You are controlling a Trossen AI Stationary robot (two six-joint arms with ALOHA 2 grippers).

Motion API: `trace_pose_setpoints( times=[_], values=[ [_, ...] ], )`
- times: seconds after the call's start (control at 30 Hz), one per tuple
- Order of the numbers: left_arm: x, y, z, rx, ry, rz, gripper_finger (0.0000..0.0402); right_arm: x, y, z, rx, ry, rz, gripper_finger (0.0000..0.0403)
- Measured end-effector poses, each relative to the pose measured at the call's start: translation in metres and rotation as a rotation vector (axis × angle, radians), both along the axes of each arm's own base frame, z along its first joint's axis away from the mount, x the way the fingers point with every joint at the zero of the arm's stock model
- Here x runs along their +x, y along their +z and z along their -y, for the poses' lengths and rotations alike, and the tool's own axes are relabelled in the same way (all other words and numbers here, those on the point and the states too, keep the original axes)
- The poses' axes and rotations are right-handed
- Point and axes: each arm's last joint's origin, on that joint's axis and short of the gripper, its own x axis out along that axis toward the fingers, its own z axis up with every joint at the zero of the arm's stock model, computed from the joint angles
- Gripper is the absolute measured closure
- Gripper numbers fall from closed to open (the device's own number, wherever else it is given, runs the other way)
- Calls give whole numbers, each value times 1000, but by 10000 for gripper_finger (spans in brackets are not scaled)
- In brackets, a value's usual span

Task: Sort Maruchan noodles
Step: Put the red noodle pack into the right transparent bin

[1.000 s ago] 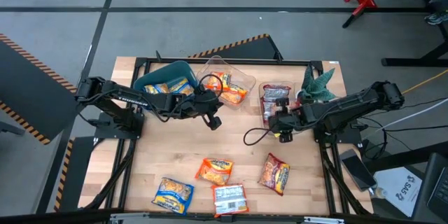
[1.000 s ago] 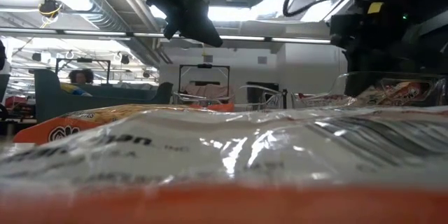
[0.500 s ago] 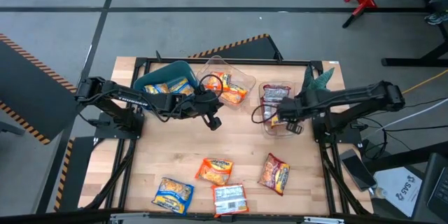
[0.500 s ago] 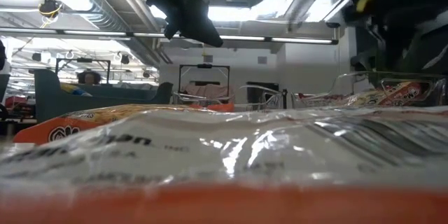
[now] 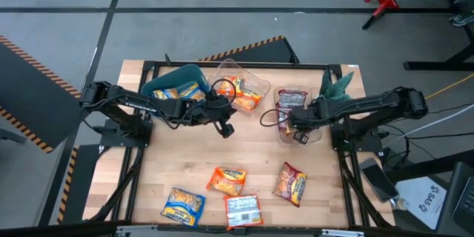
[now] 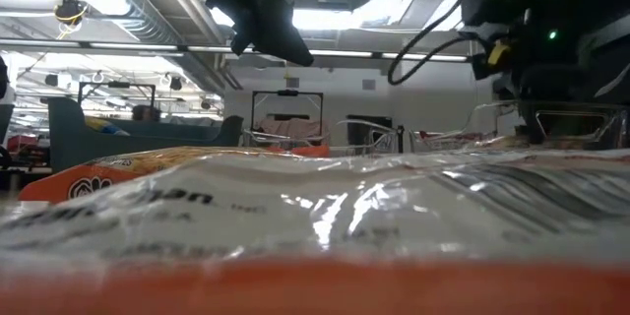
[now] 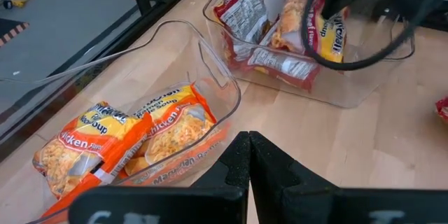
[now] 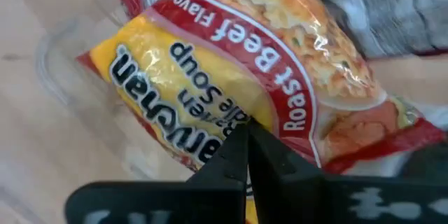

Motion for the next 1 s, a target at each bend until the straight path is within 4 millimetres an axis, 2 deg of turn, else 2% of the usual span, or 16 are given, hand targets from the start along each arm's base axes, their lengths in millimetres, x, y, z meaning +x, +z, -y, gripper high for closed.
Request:
trace_pose_setpoints(
  times=[0.17,0.47,0.53,0.63,0.77,0.9,1.0],
  values=[
    [0,0,0,2,-1,-1,401,12,-2,8,28,47,126,403],
    [1,1,1,-19,-61,6,401,31,28,14,-10,133,253,403],
    [0,4,2,-48,-103,24,401,35,39,10,56,190,297,403],
    [-3,13,4,-148,-212,66,401,38,54,3,245,288,373,403],
    [-11,20,10,-329,-428,59,401,41,66,-19,465,376,428,403],
    [-17,22,29,-369,-533,33,401,35,67,-56,521,406,386,403],
    [-14,23,43,-365,-587,64,401,26,66,-87,522,341,347,403]
  ],
)
